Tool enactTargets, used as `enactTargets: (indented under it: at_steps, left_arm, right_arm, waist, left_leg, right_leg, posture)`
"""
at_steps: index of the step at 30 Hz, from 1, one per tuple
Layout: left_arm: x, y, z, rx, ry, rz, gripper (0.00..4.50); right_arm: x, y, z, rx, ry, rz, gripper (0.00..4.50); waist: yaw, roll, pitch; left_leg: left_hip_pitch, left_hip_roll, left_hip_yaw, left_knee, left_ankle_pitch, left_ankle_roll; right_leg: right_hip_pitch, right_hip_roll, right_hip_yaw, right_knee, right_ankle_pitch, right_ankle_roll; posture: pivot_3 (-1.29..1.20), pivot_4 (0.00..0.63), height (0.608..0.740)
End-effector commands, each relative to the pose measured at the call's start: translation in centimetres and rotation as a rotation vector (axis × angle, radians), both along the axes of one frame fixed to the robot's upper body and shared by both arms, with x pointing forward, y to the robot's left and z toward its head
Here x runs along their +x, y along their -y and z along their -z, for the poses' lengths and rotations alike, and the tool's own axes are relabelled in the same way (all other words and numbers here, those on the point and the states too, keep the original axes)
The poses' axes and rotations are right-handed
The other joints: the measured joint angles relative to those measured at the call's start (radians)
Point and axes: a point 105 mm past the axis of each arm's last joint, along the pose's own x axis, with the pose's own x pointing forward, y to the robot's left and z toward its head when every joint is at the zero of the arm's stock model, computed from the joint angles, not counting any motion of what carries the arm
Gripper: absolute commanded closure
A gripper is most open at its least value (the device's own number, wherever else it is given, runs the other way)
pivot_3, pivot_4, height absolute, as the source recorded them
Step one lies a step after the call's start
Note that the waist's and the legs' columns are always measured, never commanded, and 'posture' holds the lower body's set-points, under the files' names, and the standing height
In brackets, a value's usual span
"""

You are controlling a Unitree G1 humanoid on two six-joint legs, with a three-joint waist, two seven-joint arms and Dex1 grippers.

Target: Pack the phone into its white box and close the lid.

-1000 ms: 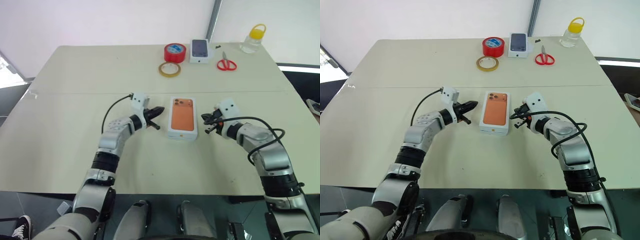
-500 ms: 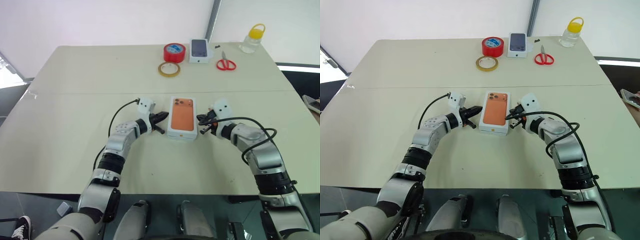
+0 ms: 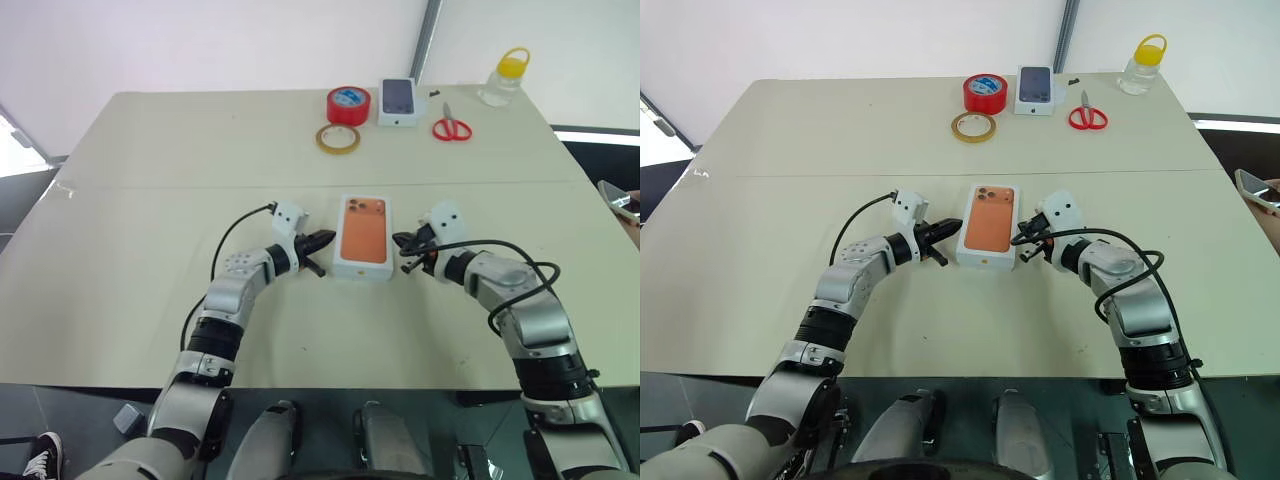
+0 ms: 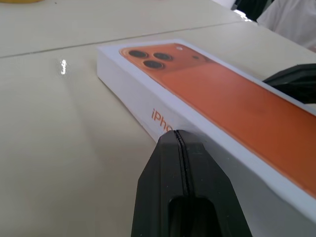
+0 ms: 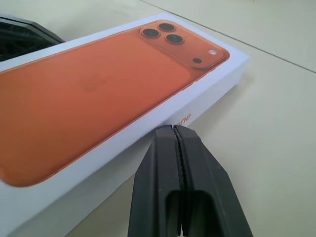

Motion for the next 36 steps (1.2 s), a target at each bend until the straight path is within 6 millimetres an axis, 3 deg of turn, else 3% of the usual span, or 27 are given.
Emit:
enactTargets:
  at_steps: [1,6,12,15,18,21,24,30,36]
  left_arm:
    - [-0.4,0.4,-0.9,0.003,0.041,0.032,4.50]
    - [0.3,-0.6,-1.2,-0.014,0.035,-0.019,4.50]
    - [1.5,-1.4,-4.3,-0.100,0.074,-0.048,4.50]
    - [2.0,-0.5,-6.8,-0.168,0.108,-0.036,4.50]
    - [2.2,1.0,-7.8,-0.194,0.120,-0.012,4.50]
    - [2.0,2.6,-7.1,-0.175,0.104,0.020,4.50]
    - [1.5,3.7,-5.4,-0.140,0.062,0.051,4.50]
    - [0.5,2.2,-0.5,0.029,-0.014,0.060,4.50]
    - [0.6,1.5,-0.1,0.031,-0.019,0.040,4.50]
  right_arm:
    - [-0.4,-0.8,-1.0,0.001,0.039,-0.042,4.45]
    - [0.0,-0.1,-1.0,-0.027,0.056,-0.009,4.45]
    - [1.3,2.5,-2.8,-0.056,0.113,0.076,4.45]
    - [1.8,2.6,-4.0,-0.025,0.144,0.078,4.45]
    - [1.8,1.2,-4.6,0.015,0.159,0.032,4.45]
    - [1.1,-0.6,-4.2,0.046,0.137,-0.039,4.45]
    - [-0.1,-2.0,-2.6,0.032,0.073,-0.116,4.45]
    - [-1.7,-2.0,0.7,-0.092,-0.014,-0.157,4.45]
    - [-1.0,-1.8,0.3,-0.088,0.008,-0.123,4.45]
  waist:
    - [0.000,0.000,0.000]
    - [-0.002,0.000,0.000]
    - [0.002,0.000,0.000]
    - [0.003,0.000,0.000]
    - [0.003,0.000,0.000]
    - [-0.001,0.000,0.000]
    - [-0.001,0.000,0.000]
    - [-0.002,0.000,0.000]
    - [0.000,0.000,-0.001]
  left_leg:
    - [0.000,0.000,0.000,0.000,0.000,0.000]
    - [0.000,0.000,0.000,0.000,0.000,0.000]
    - [0.000,0.000,0.000,0.001,0.000,0.000]
    - [0.000,0.000,0.000,0.000,0.000,0.000]
    - [0.000,0.000,0.000,0.001,0.000,0.000]
    - [0.000,0.000,0.000,0.001,0.001,-0.001]
    - [0.000,0.000,0.000,0.001,0.001,-0.001]
    - [0.000,0.000,0.000,0.001,0.000,0.000]
    - [0.002,0.000,0.000,0.002,-0.002,0.002]
  right_leg:
    - [0.000,0.000,0.000,0.000,0.000,0.000]
    - [0.000,0.000,0.000,0.000,0.000,0.000]
    - [0.000,0.000,0.000,0.000,0.000,0.000]
    - [0.000,0.000,0.000,0.000,0.000,0.000]
    - [0.001,0.000,0.000,0.000,0.000,0.000]
    - [0.001,0.000,0.000,0.000,0.000,0.000]
    - [0.000,0.000,0.000,0.000,0.000,0.000]
    - [0.001,0.000,0.000,0.000,0.000,0.000]
    - [0.003,0.001,0.000,0.000,0.000,0.000]
  posture:
    - [0.00,0.150,0.740]
    - [0.00,0.150,0.740]
    - [0.00,0.150,0.740]
    - [0.00,0.150,0.740]
    - [0.00,0.150,0.740]
    - [0.00,0.150,0.740]
    - [0.00,0.150,0.740]
    - [0.00,0.150,0.740]
    - [0.00,0.150,0.740]
